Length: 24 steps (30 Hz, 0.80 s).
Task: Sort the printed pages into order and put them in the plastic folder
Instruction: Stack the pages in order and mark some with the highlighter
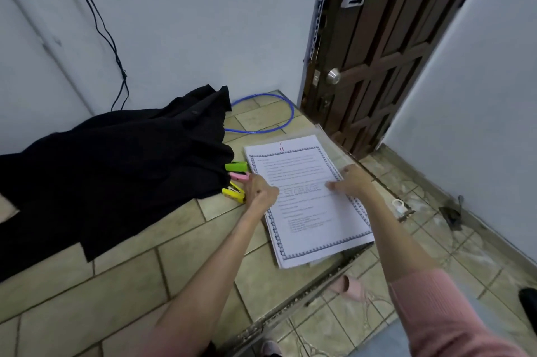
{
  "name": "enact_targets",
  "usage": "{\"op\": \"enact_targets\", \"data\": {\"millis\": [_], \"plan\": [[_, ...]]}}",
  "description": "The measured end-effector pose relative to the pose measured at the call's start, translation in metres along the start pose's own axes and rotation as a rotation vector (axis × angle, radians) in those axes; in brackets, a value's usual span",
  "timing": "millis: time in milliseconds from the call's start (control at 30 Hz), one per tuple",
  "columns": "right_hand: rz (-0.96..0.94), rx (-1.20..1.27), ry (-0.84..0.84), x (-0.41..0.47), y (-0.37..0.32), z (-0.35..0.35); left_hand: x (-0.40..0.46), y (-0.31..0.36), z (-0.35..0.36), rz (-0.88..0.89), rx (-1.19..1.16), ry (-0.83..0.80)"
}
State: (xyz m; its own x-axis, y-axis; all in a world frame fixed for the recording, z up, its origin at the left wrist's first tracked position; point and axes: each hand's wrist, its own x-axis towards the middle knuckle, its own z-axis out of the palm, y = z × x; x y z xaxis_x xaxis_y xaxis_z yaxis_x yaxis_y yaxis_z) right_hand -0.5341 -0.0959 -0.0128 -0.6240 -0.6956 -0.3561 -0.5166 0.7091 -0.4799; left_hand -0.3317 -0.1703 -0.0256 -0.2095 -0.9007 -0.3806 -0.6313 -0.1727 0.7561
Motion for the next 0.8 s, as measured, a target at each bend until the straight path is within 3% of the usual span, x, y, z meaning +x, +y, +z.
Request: {"op": "enact_targets", "data": {"millis": [67,267,400,500,567,800], "plan": [[0.024,0.004,-0.027,0.003,-0.001,0.003,0.001,0.002,-0.001,-0.068,-0.006,-0.01],[0.111,0.204,-0.063,0.012,0.003,0.002,0.005,-0.003,-0.007,0.01,-0.07,0.106],[0.118,0.336,-0.146,0.01,0.004,-0.005,0.002,0.001,-0.008,0.004,-0.36,0.024],[0.071,0.37,-0.185,0.006,0.006,-0.004,-0.006,0.0,-0.013,-0.023,-0.622,-0.062],[0.033,0.523,-0.208,0.003,0.009,-0.004,-0.01,-0.005,-0.02,-0.01,-0.703,-0.092],[-0.138,0.708,-0.455,-0.035,-0.023,0.009,-0.039,-0.046,-0.076,0.054,-0.804,-0.059]]}}
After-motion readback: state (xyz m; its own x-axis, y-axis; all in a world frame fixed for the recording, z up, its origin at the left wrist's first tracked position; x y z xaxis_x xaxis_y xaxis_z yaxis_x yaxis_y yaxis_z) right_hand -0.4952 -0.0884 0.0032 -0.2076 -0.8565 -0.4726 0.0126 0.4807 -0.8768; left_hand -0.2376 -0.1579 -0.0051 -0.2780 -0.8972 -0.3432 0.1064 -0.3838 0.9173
